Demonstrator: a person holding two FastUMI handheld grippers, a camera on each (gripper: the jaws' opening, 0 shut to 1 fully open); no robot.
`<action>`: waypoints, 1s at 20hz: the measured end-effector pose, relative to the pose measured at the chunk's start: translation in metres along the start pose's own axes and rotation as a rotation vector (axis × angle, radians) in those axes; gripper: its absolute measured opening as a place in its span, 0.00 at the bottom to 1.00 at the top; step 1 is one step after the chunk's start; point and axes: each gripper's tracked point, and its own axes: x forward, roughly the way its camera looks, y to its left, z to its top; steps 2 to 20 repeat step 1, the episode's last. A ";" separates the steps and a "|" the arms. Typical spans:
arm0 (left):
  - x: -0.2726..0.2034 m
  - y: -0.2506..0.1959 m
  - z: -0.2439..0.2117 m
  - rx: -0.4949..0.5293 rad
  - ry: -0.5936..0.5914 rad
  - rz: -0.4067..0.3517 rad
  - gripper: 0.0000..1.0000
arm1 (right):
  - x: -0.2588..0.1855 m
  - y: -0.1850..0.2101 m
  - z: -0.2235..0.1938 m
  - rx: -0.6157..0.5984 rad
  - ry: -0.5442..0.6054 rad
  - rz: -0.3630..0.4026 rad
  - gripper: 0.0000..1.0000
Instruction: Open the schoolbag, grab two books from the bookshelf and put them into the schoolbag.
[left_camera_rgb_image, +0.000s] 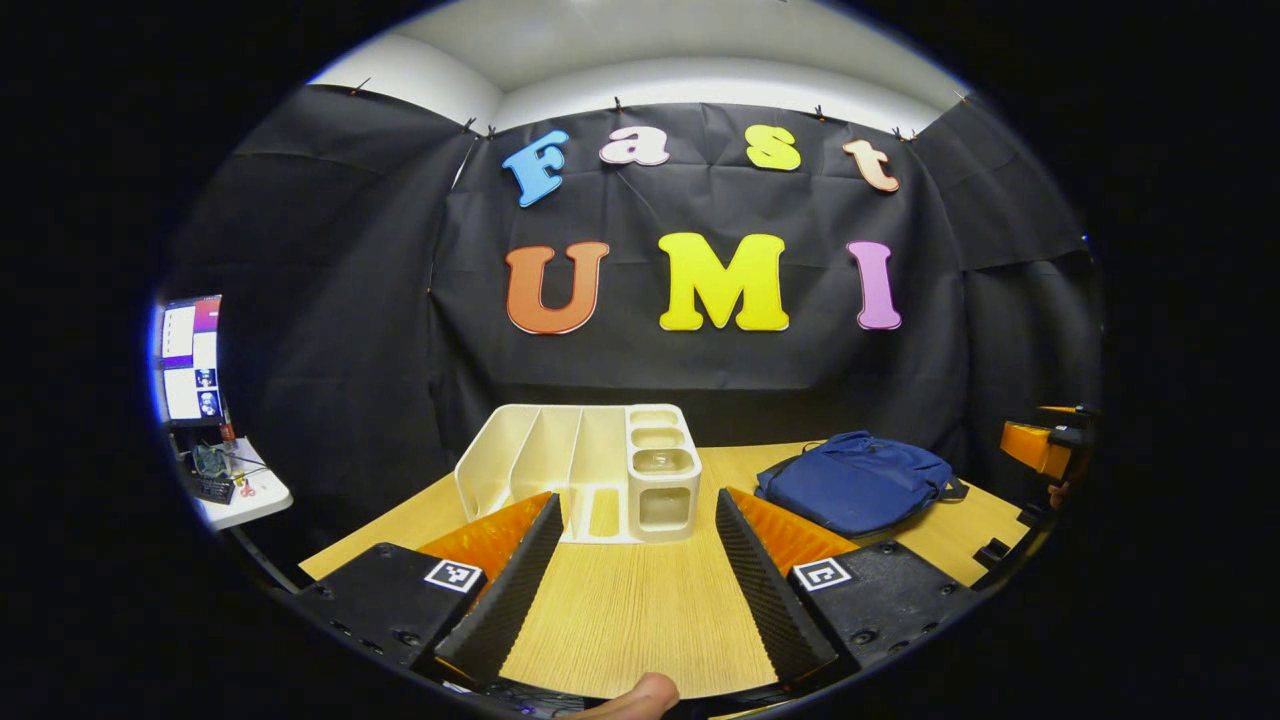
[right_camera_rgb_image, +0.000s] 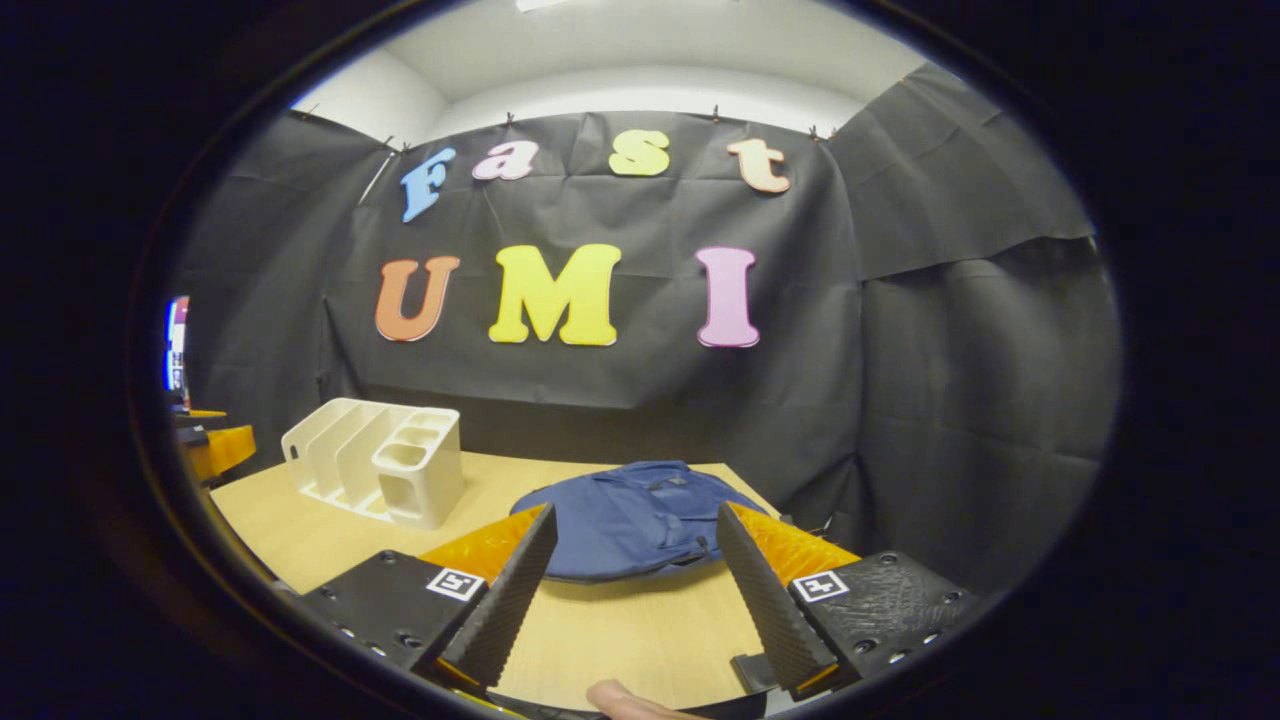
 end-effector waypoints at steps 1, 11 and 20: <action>-0.001 -0.004 -0.001 -0.003 0.005 -0.010 0.97 | 0.000 0.000 0.001 -0.003 -0.001 0.002 0.96; -0.001 -0.004 -0.001 -0.003 0.005 -0.010 0.97 | 0.000 0.000 0.001 -0.003 -0.001 0.002 0.96; -0.001 -0.004 -0.001 -0.003 0.005 -0.010 0.97 | 0.000 0.000 0.001 -0.003 -0.001 0.002 0.96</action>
